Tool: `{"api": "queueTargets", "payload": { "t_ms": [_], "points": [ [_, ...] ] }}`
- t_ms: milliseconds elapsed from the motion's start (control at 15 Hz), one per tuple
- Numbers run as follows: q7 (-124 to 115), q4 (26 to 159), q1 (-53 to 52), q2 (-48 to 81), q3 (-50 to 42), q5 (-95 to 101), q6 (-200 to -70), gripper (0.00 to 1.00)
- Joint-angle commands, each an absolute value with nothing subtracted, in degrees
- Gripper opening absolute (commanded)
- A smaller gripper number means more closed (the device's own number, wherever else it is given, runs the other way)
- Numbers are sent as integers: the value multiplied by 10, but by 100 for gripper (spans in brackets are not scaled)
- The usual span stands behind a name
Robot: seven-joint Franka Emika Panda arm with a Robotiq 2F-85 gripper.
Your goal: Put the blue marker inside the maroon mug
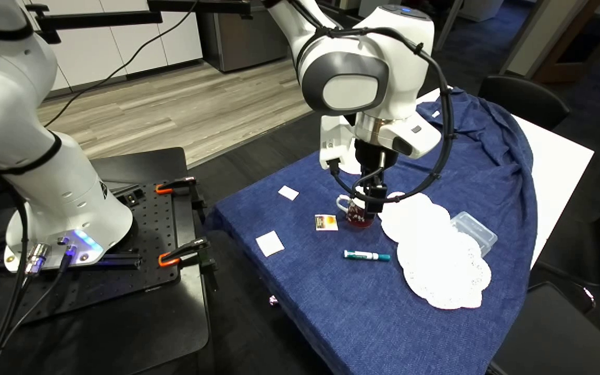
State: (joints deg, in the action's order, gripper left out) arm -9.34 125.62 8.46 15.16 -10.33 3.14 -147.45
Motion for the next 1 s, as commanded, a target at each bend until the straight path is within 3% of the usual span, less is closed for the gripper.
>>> {"api": "queueTargets", "payload": {
  "t_ms": [0,933],
  "points": [
    [-113,1210,74,198,-106,35,-1467,100],
    [-48,1056,118,396,-77,-18,-1447,100]
  ]
}}
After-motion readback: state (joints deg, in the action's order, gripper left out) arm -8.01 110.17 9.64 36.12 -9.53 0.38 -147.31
